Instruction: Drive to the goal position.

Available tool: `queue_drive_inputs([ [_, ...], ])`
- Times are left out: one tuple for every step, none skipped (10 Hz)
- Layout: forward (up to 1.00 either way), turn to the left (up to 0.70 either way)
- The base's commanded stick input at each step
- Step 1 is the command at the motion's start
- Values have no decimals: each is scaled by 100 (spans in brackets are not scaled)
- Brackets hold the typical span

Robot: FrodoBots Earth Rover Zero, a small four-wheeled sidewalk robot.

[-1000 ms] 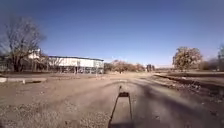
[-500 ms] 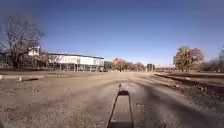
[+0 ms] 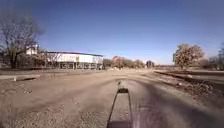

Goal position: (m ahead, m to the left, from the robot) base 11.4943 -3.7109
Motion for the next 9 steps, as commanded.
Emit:
queue_drive_inputs([
  [50,0],
  [50,0],
  [50,0],
  [50,0],
  [50,0],
  [50,0],
  [50,0],
  [50,0],
  [50,0],
])
